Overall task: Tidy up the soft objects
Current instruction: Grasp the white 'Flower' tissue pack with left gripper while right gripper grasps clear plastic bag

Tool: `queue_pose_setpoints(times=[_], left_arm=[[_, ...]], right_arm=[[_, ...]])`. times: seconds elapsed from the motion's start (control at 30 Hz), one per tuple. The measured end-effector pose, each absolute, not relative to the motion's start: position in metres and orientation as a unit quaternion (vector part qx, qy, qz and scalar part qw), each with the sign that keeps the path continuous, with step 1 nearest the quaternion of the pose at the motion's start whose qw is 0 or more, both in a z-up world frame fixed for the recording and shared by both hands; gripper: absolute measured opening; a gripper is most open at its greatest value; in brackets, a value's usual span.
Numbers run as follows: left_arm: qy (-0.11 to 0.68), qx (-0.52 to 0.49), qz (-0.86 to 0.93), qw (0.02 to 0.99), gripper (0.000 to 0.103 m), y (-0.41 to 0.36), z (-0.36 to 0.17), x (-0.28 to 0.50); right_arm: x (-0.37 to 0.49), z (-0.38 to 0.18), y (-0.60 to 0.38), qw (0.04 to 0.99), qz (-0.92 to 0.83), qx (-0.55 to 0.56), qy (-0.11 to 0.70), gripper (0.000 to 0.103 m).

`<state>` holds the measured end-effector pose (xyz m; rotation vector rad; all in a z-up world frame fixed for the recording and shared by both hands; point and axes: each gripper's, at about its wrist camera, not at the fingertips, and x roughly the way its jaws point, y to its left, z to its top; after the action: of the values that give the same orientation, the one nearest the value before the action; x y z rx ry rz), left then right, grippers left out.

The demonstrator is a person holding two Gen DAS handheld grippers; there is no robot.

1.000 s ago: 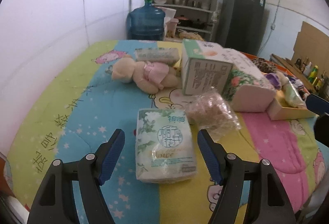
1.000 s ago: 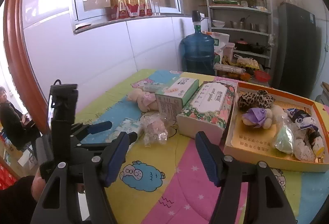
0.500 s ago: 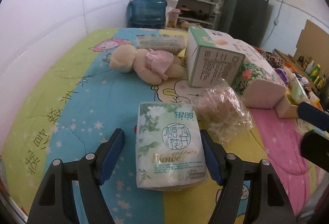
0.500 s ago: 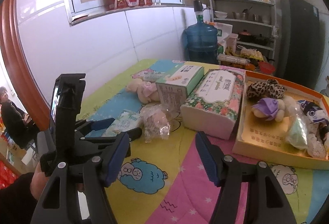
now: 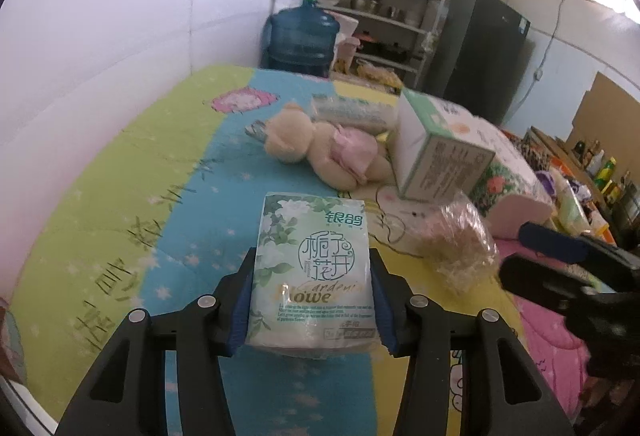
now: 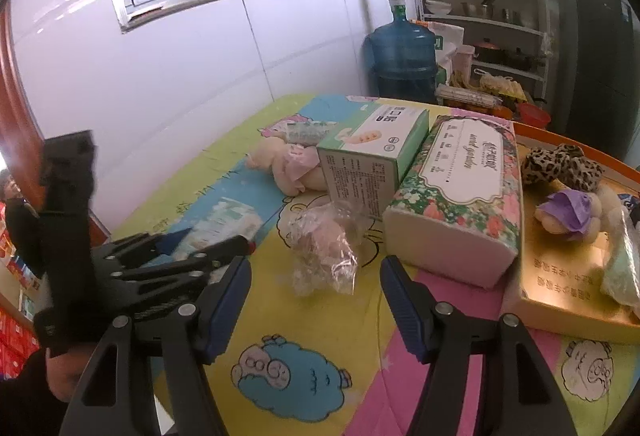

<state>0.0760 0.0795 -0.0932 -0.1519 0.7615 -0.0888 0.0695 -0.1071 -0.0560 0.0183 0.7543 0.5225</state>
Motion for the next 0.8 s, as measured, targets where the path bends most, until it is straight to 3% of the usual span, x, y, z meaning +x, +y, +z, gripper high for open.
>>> queue_pose_setpoints(times=[0.8], left_arm=[[0.338,-0.094,-0.057,0.935,0.052,0.107,-0.084,0.072]], right_arm=[[0.104,-0.082,-0.068,0.883,0.229,-0.018,0.41,0.067]])
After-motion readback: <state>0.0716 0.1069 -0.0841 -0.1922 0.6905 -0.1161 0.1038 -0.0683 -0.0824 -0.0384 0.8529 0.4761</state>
